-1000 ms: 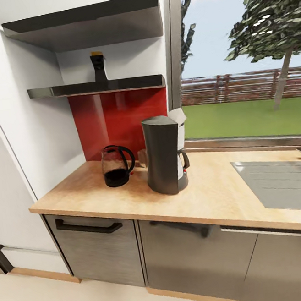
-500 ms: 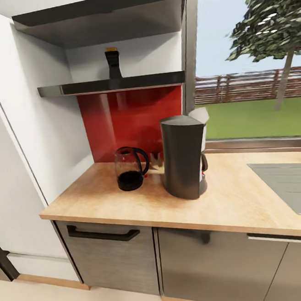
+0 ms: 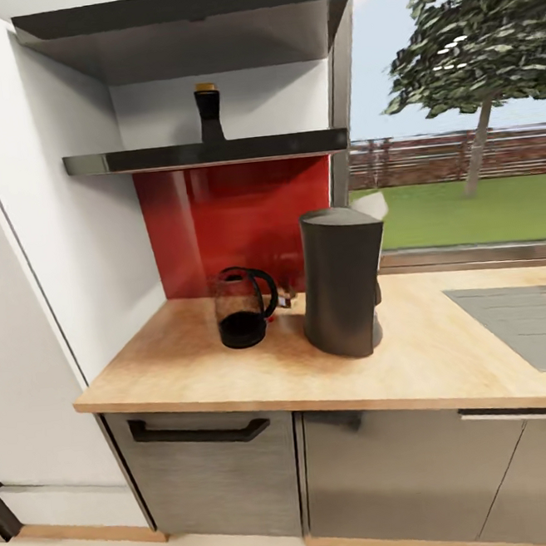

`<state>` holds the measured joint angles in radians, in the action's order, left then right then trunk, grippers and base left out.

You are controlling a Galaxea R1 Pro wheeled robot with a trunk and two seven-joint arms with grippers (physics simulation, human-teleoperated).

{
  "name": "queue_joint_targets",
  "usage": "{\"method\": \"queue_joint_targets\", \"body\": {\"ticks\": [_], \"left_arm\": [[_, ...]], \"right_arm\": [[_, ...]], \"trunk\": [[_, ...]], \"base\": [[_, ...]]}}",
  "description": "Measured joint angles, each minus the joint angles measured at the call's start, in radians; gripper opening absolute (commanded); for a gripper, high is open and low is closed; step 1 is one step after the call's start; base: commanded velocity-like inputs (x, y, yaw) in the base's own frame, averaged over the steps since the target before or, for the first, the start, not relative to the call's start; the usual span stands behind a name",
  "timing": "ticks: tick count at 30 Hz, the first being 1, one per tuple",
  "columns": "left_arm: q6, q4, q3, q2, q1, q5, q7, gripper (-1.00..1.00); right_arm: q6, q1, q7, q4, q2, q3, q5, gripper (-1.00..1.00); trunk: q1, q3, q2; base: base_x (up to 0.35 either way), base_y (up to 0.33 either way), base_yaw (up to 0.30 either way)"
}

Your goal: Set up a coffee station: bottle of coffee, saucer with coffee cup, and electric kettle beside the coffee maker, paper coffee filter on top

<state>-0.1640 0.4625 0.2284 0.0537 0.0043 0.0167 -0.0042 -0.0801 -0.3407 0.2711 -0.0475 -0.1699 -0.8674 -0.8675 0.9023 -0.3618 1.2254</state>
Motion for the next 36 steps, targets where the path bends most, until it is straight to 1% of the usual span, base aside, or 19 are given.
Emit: {"method": "queue_joint_targets", "body": {"ticks": [5, 13, 21, 36], "left_arm": [[0.0, 0.0, 0.0, 0.0, 0.0, 0.0, 0.0, 1.0], [0.0, 0.0, 0.0, 0.0, 0.0, 0.0, 0.0, 1.0], [0.0, 0.0, -0.001, 0.0, 0.0, 0.0, 0.0, 1.0], [0.0, 0.0, -0.002, 0.0, 0.0, 0.0, 0.0, 1.0]], "right_arm": [[0.0, 0.0, 0.0, 0.0, 0.0, 0.0, 0.0, 1.0], [0.0, 0.0, 0.0, 0.0, -0.001, 0.0, 0.0, 1.0], [0.0, 0.0, 0.0, -0.001, -0.001, 0.0, 0.0, 1.0], [0.0, 0.0, -0.001, -0.001, -0.001, 0.0, 0.0, 1.0]], "trunk": [[0.0, 0.0, 0.0], [0.0, 0.0, 0.0], [0.0, 0.0, 0.0], [-0.057, 0.047, -0.105]], "base": [[-0.116, 0.292, -0.261], [-0.214, 0.241, -0.256], [-0.078, 0.069, -0.074], [-0.003, 0.002, -0.002]]}}
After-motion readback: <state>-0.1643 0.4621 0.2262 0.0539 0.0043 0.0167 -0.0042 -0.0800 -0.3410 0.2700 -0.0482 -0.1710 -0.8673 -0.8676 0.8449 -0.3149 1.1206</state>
